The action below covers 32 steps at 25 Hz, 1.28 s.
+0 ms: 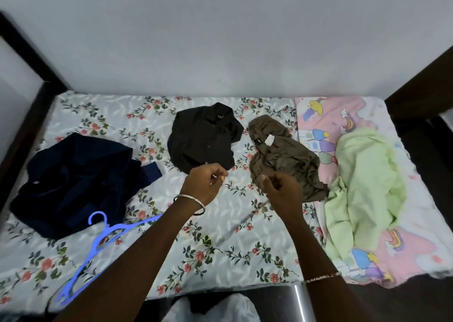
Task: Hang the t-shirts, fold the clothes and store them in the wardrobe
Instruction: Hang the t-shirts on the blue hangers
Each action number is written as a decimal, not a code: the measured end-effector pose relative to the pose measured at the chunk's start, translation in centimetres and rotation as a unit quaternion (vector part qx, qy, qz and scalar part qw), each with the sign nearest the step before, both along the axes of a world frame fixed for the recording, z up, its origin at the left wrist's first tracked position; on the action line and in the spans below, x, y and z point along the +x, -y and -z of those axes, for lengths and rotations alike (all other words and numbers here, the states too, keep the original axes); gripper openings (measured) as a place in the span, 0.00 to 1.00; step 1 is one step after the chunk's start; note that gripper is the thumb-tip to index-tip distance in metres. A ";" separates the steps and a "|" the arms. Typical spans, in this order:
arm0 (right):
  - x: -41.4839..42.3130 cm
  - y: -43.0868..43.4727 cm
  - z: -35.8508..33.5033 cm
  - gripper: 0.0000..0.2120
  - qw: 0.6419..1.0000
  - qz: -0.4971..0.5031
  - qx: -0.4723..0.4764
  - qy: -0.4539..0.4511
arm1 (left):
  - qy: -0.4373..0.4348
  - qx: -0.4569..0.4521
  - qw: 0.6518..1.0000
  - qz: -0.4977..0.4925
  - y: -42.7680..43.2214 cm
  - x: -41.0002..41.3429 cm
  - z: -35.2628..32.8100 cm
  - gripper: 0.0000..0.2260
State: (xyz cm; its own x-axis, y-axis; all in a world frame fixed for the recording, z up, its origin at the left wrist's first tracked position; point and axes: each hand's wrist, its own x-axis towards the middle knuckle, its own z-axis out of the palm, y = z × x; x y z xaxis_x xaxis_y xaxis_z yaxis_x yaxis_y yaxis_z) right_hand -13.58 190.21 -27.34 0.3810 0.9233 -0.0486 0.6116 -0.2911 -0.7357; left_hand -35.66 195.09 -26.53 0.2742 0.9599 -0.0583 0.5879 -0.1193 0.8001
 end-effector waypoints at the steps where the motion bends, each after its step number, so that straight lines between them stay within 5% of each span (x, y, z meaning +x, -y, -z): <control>1: 1.7 -0.8 0.9 0.13 1.000 0.011 -0.005 0.001 | -0.002 -0.010 1.000 0.007 -1.1 1.7 0.9 0.07; 10: 15.2 -12.7 13.0 0.20 0.993 0.028 -0.110 0.024 | -0.017 -0.062 0.998 -0.017 -10.9 13.6 10.7 0.09; 14: 18.1 -18.2 19.9 0.15 0.983 -0.007 -0.179 0.025 | -0.026 -0.070 0.996 -0.038 -14.5 17.6 15.7 0.08; 20: 19.2 -24.8 27.4 0.35 0.949 -0.145 -0.279 0.030 | -0.037 -0.076 0.994 -0.063 -17.8 19.9 21.4 0.08; 24: 19.6 -27.3 30.7 0.26 0.933 -0.159 -0.310 0.087 | -0.035 -0.070 0.994 -0.074 -18.2 19.9 22.9 0.06; 27: 19.0 -26.5 30.0 0.14 0.945 -0.145 -0.271 0.114 | -0.029 -0.080 0.993 -0.082 -17.6 19.3 22.5 0.07; 32: 16.4 -23.1 24.0 0.14 0.986 -0.134 -0.078 0.054 | -0.015 -0.069 0.992 -0.109 -17.7 18.2 19.2 0.07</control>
State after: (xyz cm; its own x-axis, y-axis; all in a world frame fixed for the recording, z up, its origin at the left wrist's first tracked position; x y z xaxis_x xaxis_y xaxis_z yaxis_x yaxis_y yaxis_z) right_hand 2.77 213.28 -51.36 0.1342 0.9761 -0.1712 0.7547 -0.2126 -0.6207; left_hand -17.44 212.76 -45.70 0.0582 0.9786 -0.1974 0.6112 0.1214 0.7821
